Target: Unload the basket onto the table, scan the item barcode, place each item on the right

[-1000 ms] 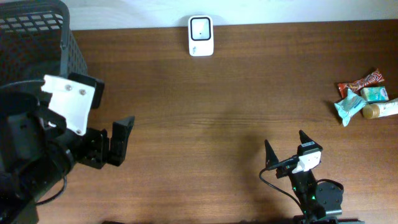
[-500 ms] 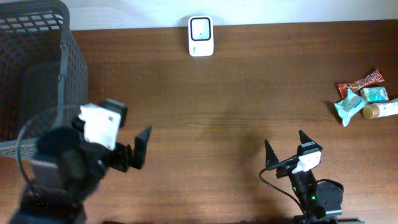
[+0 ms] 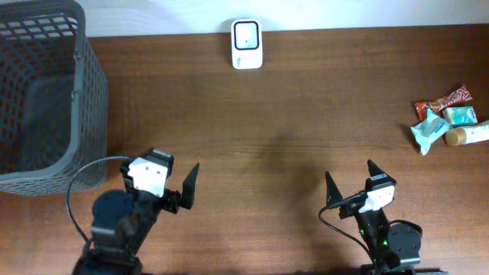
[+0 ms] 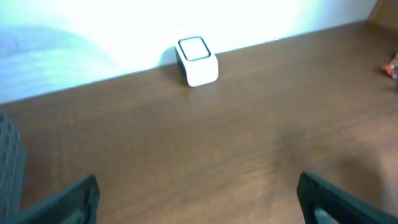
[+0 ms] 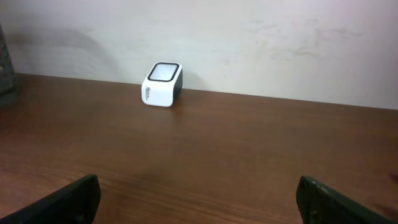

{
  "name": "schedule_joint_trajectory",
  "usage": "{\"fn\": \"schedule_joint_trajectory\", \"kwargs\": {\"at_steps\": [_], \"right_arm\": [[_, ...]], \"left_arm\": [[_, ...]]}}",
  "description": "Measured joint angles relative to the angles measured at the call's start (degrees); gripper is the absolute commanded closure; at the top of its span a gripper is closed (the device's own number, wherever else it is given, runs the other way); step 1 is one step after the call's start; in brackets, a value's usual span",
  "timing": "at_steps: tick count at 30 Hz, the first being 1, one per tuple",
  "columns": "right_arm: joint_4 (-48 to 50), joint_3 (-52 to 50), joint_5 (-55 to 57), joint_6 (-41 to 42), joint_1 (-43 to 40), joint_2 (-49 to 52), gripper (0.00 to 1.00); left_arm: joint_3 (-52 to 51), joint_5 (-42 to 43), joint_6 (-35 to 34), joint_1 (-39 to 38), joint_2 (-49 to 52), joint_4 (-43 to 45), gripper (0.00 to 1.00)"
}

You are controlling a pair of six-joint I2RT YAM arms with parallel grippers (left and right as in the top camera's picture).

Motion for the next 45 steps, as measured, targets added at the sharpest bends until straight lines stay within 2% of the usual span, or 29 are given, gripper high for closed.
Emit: {"fn": "schedule_joint_trajectory", "kwargs": {"at_steps": [5, 10, 15, 24, 30, 35, 45], "right_arm": [[0.0, 0.0, 0.0, 0.0, 0.0, 0.0, 0.01], [0.0, 0.0, 0.0, 0.0, 0.0, 0.0, 0.01], [0.0, 0.0, 0.0, 0.0, 0.0, 0.0, 0.01], [0.0, 0.0, 0.0, 0.0, 0.0, 0.0, 0.01], [0.0, 0.0, 0.0, 0.0, 0.0, 0.0, 0.01], [0.0, 0.0, 0.0, 0.0, 0.0, 0.0, 0.01], [0.0, 0.0, 0.0, 0.0, 0.0, 0.0, 0.01]], "left_arm": [[-9.4, 0.0, -1.8, 3.7, -9.4, 7.9, 0.01], [-18.0, -2.7, -9.0, 8.4, -16.9, 14.1, 0.01], [-26.9, -3.6, -11.3, 10.9, -24.3, 22.5, 0.01], [-30.0, -9.6, -13.2, 13.0, -29.2, 20.9, 0.01], [-30.1, -10.0, -13.4, 13.2, -29.2, 13.5, 0.01], [-30.1, -9.9, -13.3, 13.4, -29.2, 12.8, 0.01], [-30.1, -9.5, -3.9, 12.5, -29.2, 12.8, 0.01]]}}
